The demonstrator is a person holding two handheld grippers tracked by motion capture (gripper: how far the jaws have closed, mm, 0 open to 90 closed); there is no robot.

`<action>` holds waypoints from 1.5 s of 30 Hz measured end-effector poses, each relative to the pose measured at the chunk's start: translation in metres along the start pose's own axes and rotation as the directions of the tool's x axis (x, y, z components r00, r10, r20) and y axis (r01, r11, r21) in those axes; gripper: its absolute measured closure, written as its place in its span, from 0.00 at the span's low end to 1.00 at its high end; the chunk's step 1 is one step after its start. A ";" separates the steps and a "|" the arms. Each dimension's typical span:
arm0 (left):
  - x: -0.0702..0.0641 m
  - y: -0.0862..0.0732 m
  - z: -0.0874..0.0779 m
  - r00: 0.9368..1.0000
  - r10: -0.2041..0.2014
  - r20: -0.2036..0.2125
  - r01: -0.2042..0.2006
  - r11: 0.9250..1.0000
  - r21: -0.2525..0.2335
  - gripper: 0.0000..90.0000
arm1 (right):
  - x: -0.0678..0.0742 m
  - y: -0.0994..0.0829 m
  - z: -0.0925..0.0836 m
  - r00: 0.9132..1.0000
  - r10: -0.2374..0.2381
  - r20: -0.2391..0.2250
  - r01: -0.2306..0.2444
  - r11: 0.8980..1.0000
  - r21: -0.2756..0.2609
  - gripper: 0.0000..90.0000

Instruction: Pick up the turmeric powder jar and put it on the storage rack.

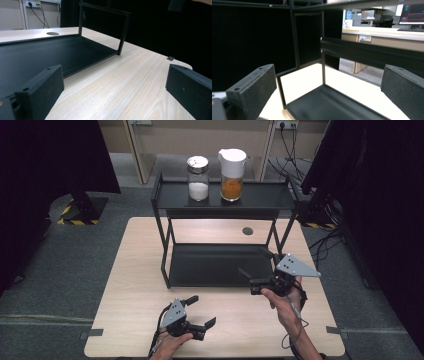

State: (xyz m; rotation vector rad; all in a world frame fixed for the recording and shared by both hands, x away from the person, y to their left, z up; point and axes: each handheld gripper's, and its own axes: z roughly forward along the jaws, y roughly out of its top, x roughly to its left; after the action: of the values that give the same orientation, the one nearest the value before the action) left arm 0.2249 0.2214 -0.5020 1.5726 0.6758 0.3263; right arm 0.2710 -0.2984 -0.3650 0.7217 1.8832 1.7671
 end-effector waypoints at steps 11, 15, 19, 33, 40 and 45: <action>0.000 0.000 0.000 1.000 -0.003 -0.005 0.003 1.000 -0.004 0.01 | 0.003 -0.029 -0.009 1.000 0.031 -0.007 -0.031 0.999 0.022 0.01; 0.000 -0.001 0.000 1.000 -0.003 -0.009 0.003 1.000 -0.005 0.01 | 0.004 -0.041 -0.011 0.999 0.050 -0.009 -0.050 0.998 0.024 0.01; 0.000 -0.001 0.000 1.000 -0.004 -0.012 0.003 1.000 -0.008 0.01 | 0.006 -0.052 -0.012 0.998 0.062 -0.010 -0.061 0.998 0.029 0.01; 0.000 -0.001 -0.001 1.000 -0.004 -0.023 0.004 1.000 -0.014 0.01 | 0.007 -0.075 -0.016 0.996 0.088 -0.017 -0.087 0.994 0.065 0.01; 0.001 -0.001 -0.002 0.999 -0.002 -0.035 0.002 1.000 -0.022 0.01 | 0.009 -0.082 -0.016 0.996 0.090 -0.028 -0.088 0.993 0.084 0.01; 0.000 -0.001 -0.002 0.999 0.002 -0.040 -0.003 1.000 -0.028 0.01 | 0.010 -0.088 -0.012 0.994 0.099 -0.041 -0.095 0.990 0.107 0.01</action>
State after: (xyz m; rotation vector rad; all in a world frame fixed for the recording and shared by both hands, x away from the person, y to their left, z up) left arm 0.2233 0.2233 -0.5030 1.5442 0.6975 0.3682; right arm 0.2496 -0.3047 -0.4520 0.8306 2.0152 1.7678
